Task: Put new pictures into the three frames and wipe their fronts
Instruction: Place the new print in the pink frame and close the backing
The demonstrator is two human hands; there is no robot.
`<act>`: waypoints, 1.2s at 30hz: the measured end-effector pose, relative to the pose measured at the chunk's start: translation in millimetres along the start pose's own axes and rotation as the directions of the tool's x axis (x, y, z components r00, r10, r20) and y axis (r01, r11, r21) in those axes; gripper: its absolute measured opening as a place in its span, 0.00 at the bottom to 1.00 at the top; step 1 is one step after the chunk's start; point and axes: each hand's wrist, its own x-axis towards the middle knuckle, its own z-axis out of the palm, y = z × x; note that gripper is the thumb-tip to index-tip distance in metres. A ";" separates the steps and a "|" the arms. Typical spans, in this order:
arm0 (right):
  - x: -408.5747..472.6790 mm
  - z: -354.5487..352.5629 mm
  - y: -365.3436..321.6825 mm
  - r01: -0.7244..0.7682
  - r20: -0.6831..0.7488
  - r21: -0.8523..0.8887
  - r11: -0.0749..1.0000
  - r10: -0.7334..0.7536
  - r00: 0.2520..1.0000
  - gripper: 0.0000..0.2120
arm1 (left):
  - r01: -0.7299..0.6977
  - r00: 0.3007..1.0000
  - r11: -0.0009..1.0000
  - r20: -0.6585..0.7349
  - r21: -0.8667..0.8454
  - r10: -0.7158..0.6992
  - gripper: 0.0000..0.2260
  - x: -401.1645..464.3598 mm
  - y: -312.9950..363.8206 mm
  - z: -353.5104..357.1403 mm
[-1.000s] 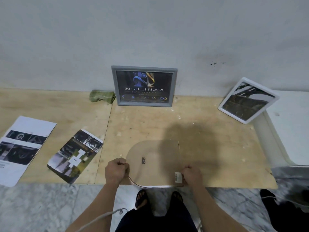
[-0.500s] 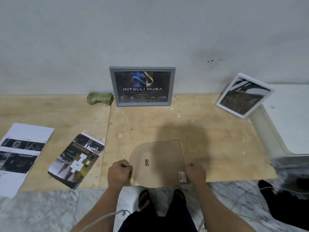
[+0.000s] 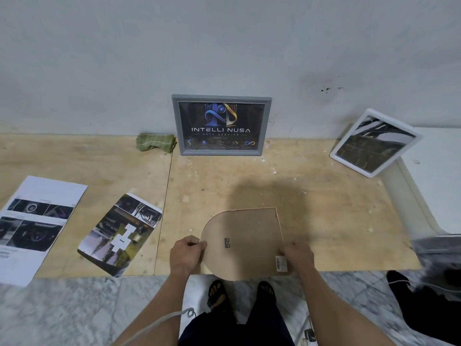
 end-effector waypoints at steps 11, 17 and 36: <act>6.9 2.0 -5.2 -0.055 0.143 0.399 0.915 -0.003 0.990 0.11 | 0.074 0.985 0.962 0.172 -0.262 -0.029 0.07 0.6 4.5 -3.5; -7.6 -6.9 -2.8 -0.157 0.532 0.480 0.863 -0.144 0.834 0.10 | 0.110 0.989 0.923 0.131 -0.369 -0.065 0.15 4.2 13.7 -1.5; -19.7 -29.3 5.2 0.046 0.416 0.542 0.839 -0.316 0.853 0.09 | 0.150 0.954 0.837 0.299 -0.526 0.016 0.32 -64.5 24.5 21.9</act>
